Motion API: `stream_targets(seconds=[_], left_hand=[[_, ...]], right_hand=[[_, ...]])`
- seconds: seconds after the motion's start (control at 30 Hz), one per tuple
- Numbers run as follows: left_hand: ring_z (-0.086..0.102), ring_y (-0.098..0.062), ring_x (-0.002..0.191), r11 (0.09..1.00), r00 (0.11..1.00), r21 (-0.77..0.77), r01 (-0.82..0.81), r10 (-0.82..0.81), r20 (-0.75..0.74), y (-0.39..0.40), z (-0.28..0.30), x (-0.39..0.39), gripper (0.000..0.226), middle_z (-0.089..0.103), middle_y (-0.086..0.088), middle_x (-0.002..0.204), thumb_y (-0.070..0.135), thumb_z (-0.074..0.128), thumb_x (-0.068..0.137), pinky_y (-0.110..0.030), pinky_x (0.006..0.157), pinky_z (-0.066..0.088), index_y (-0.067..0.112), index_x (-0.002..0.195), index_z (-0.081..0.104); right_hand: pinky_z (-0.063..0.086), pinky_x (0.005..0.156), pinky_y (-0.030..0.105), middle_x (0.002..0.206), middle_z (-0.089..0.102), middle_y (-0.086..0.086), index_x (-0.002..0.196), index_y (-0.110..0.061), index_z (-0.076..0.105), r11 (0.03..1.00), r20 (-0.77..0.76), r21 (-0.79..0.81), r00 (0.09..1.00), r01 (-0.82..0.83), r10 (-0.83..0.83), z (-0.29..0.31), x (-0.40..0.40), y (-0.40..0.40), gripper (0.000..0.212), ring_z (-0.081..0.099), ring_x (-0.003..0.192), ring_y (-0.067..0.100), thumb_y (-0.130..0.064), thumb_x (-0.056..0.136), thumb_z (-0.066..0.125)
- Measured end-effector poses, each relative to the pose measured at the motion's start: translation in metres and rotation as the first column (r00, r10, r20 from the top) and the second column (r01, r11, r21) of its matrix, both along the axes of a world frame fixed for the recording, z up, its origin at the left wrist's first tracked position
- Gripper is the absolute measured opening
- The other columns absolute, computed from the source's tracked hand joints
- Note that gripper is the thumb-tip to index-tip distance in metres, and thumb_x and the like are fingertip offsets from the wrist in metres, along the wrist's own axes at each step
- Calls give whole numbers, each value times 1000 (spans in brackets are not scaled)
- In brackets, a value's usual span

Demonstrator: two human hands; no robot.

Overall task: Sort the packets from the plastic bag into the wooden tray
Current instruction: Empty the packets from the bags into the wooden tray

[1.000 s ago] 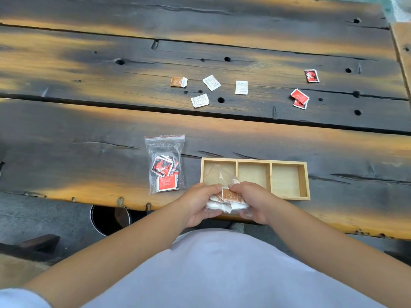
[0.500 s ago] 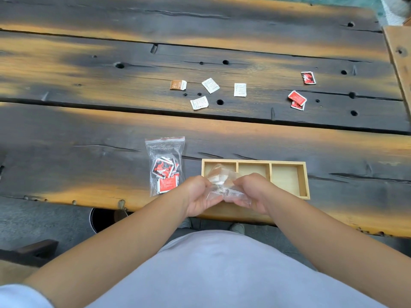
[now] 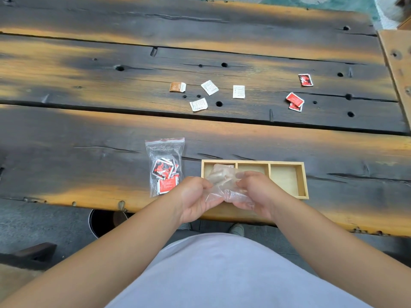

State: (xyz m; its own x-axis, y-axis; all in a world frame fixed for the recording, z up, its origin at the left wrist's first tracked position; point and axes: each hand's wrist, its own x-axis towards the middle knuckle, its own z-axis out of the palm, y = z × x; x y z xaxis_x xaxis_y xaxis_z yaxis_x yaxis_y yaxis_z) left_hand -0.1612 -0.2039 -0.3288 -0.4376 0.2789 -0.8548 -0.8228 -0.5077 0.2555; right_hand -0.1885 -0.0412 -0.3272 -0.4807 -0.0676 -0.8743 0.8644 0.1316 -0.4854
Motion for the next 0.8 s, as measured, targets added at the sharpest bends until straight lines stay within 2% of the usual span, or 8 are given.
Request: stream_targets(seconds=[0.13, 0.2, 0.3, 0.37, 0.47, 0.57, 0.7, 0.8], left_hand=[[74, -25, 76, 1000, 1000, -1, -16, 16, 20, 4, 3, 9, 37, 67, -24, 110, -4, 29, 97, -27, 56, 59, -8, 129, 47], [74, -28, 84, 1000, 1000, 14, -10, 10, 0, 5, 5, 13, 38, 68, -24, 110, -7, 28, 97, -29, 60, 60, -8, 130, 47], [68, -35, 104, 996, 997, 82, -23, 28, -67, 2, 10, 18, 43, 65, -26, 120, -11, 26, 94, -31, 67, 60, -7, 130, 49], [68, -36, 104, 996, 993, 86, -20, 30, -116, -1, 14, 23, 44, 66, -26, 119, -14, 27, 92, -32, 66, 60, -7, 128, 51], [67, -39, 105, 998, 986, 60, -16, 25, -166, -4, 14, 31, 46, 66, -27, 118, -18, 29, 91, -39, 74, 61, -1, 129, 50], [66, -39, 108, 999, 985, 36, -33, 39, -166, -7, 11, 35, 54, 67, -25, 119, -19, 32, 91, -38, 81, 60, 9, 135, 45], [68, -37, 105, 999, 989, -21, -30, 27, -147, -9, 4, 37, 66, 64, -23, 123, -17, 39, 91, -39, 87, 58, 19, 146, 33], [70, -34, 102, 998, 988, -68, -3, -7, -155, -12, 1, 37, 69, 65, -20, 120, -17, 40, 91, -40, 90, 55, 24, 146, 32]], right_hand=[[52, 51, 27, 117, 64, 14, 128, -18, 52, 1000, 17, -14, 1000, -2, 2, -5, 9, 0, 38, 69, 85, 27, 0, 95, 46], [53, 56, 29, 120, 65, 10, 134, -21, 51, 998, -10, -29, 999, -47, 47, -4, 13, 1, 43, 70, 92, 24, -1, 96, 45], [52, 64, 31, 123, 66, 7, 135, -25, 51, 995, -63, -77, 996, -64, 59, 3, 19, 5, 45, 69, 102, 23, -3, 97, 46], [50, 68, 31, 120, 67, 5, 135, -26, 51, 992, -87, -105, 995, -64, 55, 7, 22, 8, 44, 68, 104, 23, -3, 98, 47], [52, 69, 30, 115, 66, 2, 133, -26, 52, 991, -114, -113, 992, -66, 53, 9, 26, 11, 46, 72, 97, 25, 2, 97, 45], [57, 75, 32, 123, 64, 9, 134, -23, 53, 991, -135, -132, 991, -28, 10, 8, 29, 11, 53, 71, 102, 29, 9, 93, 43], [58, 66, 31, 124, 64, 11, 133, -24, 54, 990, -132, -141, 991, 9, -28, 8, 32, 11, 55, 73, 97, 29, 10, 92, 43], [57, 67, 31, 121, 66, 7, 132, -26, 53, 991, -126, -132, 992, 13, -30, 7, 35, 11, 51, 75, 92, 26, 7, 94, 44]])
